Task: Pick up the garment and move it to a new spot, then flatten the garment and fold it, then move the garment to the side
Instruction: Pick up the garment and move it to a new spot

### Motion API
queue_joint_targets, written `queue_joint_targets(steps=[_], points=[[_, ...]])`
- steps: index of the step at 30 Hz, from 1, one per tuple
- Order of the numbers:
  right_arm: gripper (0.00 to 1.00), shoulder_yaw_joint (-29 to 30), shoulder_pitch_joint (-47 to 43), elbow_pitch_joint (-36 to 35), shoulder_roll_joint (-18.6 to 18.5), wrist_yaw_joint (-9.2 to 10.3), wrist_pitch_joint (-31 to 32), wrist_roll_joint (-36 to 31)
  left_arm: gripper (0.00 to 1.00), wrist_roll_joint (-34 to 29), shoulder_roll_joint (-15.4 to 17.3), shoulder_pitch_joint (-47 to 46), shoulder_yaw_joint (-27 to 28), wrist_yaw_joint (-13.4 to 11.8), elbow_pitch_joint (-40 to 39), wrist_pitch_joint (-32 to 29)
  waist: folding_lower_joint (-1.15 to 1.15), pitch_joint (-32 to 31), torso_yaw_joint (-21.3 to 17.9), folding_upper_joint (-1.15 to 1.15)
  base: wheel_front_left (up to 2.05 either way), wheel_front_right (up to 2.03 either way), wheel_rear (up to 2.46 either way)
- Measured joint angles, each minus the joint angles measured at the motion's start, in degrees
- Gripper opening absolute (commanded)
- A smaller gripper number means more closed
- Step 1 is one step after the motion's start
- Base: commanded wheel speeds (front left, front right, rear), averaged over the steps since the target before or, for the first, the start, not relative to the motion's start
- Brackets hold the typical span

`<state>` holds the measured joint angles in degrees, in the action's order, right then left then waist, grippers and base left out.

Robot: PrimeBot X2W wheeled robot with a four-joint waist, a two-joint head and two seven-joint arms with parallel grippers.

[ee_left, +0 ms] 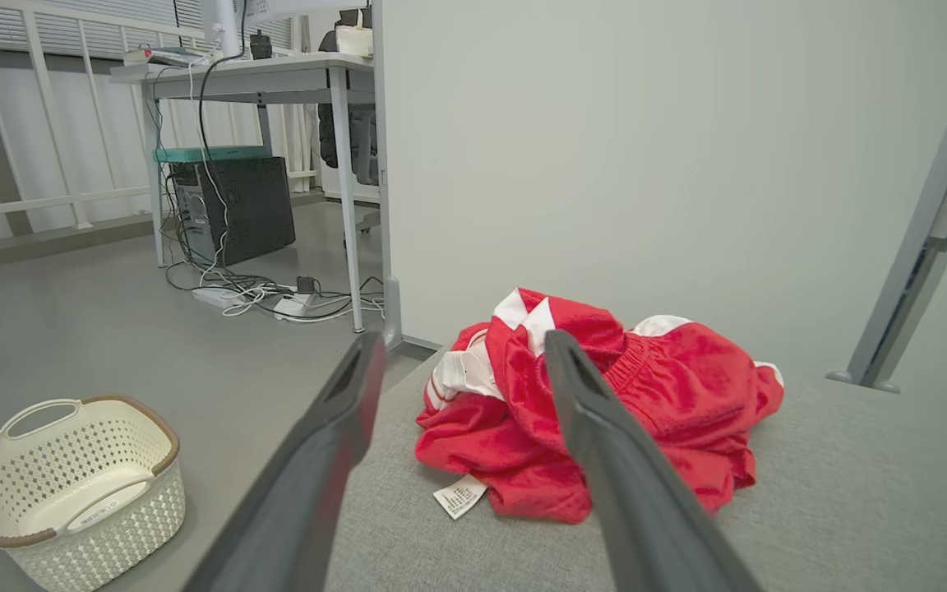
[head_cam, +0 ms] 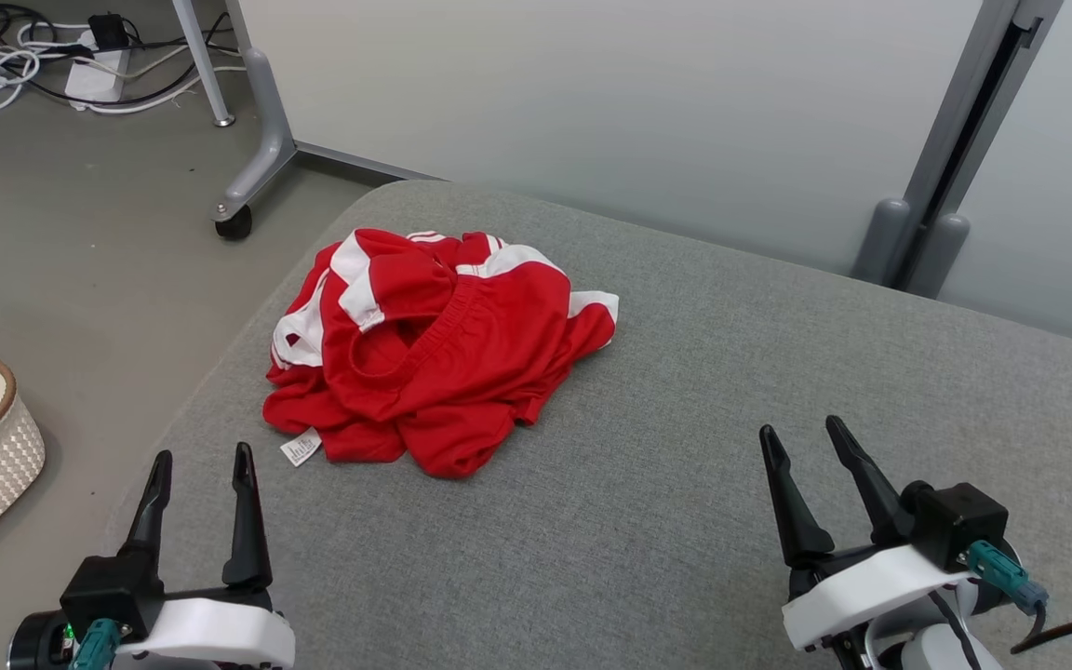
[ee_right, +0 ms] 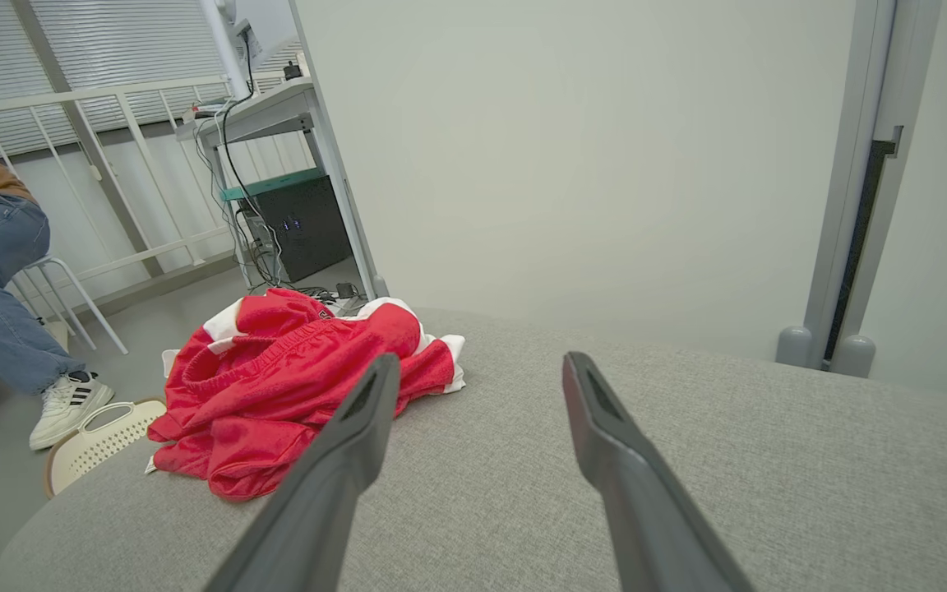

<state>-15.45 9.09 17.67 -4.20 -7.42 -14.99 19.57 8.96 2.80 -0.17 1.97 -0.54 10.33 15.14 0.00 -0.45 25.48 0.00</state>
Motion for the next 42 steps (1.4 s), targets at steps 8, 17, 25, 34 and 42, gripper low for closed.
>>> queue_joint_targets(steps=[8,17,25,34,42], points=[[1.0,-0.05,1.12,-3.41,-0.48,0.0,0.0,0.0,1.0,2.48,0.25,-1.6,0.42,1.12,1.62,-1.32,0.0,1.49,-1.36,0.0,0.0,0.0,0.0],[1.0,0.43,2.97,-5.97,-2.36,0.0,0.0,-0.36,0.96,8.5,6.01,-14.09,0.91,5.03,3.56,-20.33,0.0,5.93,-5.09,0.0,0.0,0.0,0.0],[1.0,0.12,5.46,-7.22,-3.67,0.0,0.0,-0.36,1.0,13.32,13.97,-24.26,-0.14,7.12,10.46,-37.33,0.0,10.53,-9.85,0.0,0.0,0.0,0.0],[1.0,-0.11,8.06,-7.99,-4.55,0.0,0.0,0.02,1.0,18.31,20.19,-30.59,-2.25,7.79,21.75,-48.16,0.0,15.03,-15.32,0.0,0.0,0.0,0.0],[1.0,0.2,8.99,-8.58,-4.6,0.0,0.0,0.13,0.0,21.03,22.43,-32.23,-3.53,7.81,28.14,-47.67,0.0,18.05,-18.91,0.0,0.0,0.0,0.0]])
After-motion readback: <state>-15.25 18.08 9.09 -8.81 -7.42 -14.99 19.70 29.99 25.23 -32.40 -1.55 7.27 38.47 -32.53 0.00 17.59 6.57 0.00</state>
